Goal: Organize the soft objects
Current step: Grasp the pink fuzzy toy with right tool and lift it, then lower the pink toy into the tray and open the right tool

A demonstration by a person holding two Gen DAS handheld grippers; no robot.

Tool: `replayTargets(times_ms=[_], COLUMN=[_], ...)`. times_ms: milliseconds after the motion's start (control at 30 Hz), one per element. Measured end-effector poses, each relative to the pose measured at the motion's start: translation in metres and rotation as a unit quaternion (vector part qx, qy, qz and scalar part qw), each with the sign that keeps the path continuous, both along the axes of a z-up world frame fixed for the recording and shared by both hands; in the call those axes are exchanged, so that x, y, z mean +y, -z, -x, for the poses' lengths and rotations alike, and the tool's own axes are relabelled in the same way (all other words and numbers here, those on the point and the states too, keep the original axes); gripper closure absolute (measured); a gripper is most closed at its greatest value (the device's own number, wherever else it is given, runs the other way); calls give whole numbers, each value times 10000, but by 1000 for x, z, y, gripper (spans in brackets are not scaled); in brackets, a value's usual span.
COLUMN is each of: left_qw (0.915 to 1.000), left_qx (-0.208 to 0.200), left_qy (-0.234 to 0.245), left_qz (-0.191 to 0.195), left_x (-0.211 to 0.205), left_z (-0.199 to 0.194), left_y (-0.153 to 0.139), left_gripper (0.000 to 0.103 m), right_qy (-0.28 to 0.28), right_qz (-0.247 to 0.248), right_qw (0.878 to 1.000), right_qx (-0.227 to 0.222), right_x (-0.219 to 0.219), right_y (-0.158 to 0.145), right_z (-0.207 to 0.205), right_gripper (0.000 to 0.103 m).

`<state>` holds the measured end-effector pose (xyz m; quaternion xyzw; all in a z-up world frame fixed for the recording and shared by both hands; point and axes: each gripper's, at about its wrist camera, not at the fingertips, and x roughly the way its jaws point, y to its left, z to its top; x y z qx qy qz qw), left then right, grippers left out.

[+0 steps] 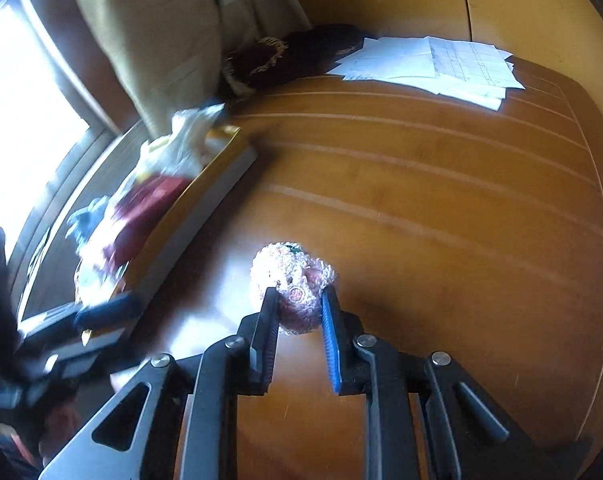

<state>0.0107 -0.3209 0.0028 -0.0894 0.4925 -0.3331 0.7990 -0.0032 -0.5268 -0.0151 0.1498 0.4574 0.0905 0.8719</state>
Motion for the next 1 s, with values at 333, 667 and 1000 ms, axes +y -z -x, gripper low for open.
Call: replayTargets(times_ms=[333,667,1000], left_qw=[9984,9933,9869], left_qx=[349,-116,-90], left_qy=[129,-908,-1491], left_qz=[436,702,604], left_x=[20,138,198], left_z=[10,13,-13], left_y=[4,-30,-16], left_gripper=[86,88,88], right_qy=[-262,-1130,-1605], right_qz=[-260,-485,-179], right_qw=[9977,9878,9823], right_qx=[-575,-957,-948], right_x=[51,136,207], right_y=[-5,-29,-24], right_z=[71,44,-2], right_gripper=[83,83,76])
